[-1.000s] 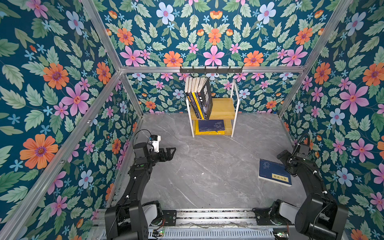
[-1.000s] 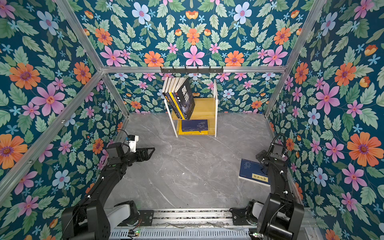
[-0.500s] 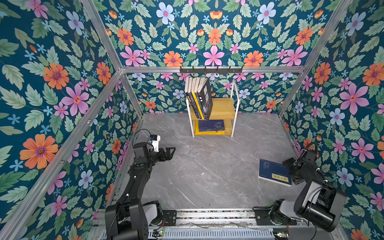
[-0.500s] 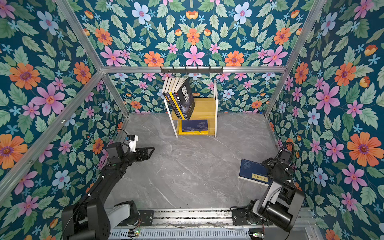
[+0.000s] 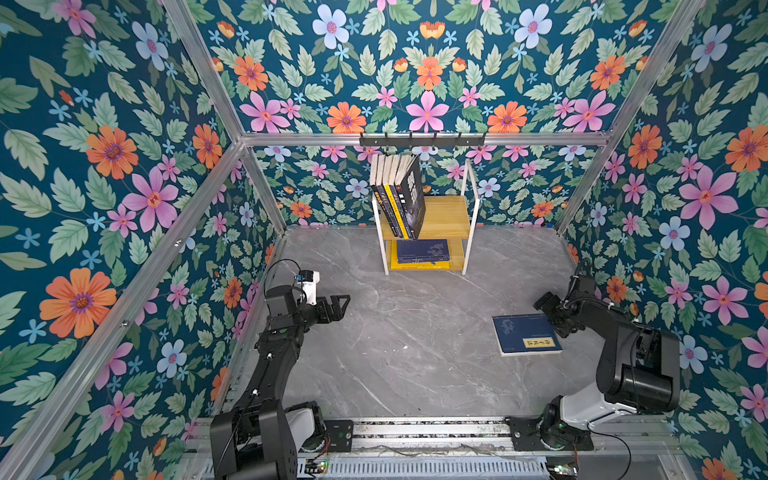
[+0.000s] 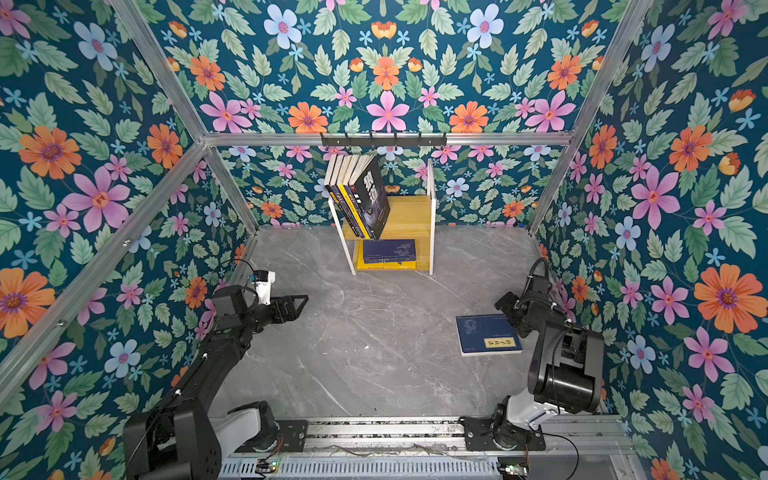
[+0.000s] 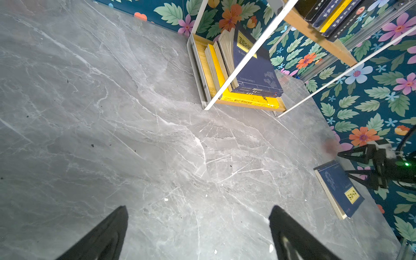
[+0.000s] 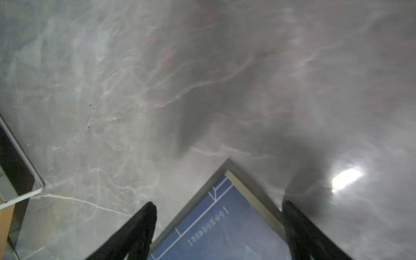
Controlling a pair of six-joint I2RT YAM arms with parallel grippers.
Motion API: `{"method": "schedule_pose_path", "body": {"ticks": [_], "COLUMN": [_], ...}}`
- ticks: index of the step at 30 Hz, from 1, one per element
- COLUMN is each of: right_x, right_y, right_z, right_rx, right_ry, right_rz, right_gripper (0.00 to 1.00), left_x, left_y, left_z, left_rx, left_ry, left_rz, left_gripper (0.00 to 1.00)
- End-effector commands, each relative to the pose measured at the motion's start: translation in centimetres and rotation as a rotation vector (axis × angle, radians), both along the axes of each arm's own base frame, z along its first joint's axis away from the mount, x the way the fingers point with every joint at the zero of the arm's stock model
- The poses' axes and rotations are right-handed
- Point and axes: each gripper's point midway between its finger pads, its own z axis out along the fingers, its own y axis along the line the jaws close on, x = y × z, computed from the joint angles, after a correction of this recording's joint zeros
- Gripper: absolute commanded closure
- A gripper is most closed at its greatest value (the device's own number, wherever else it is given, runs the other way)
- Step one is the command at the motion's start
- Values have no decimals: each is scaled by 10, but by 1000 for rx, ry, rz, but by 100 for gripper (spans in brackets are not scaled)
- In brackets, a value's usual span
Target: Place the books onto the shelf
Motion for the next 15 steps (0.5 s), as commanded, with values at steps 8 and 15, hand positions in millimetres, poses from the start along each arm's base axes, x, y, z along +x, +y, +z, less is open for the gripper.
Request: {"method": "schedule_pose_path", "body": {"ticks": [8, 15], "right_x": [40, 50], "right_y": [104, 169], "right_z": [-24, -27], "right_rx": [101, 160], "right_ry": [80, 74], "right_rz": [206, 295], "right_gripper": [13, 14], "left_x": [2, 2], "left_y": [1, 2], "left_z": [4, 7], "left_rx": [12, 18], "left_ry": [-26, -31], "left_rz": [-4, -1], "left_gripper": [0, 0]}}
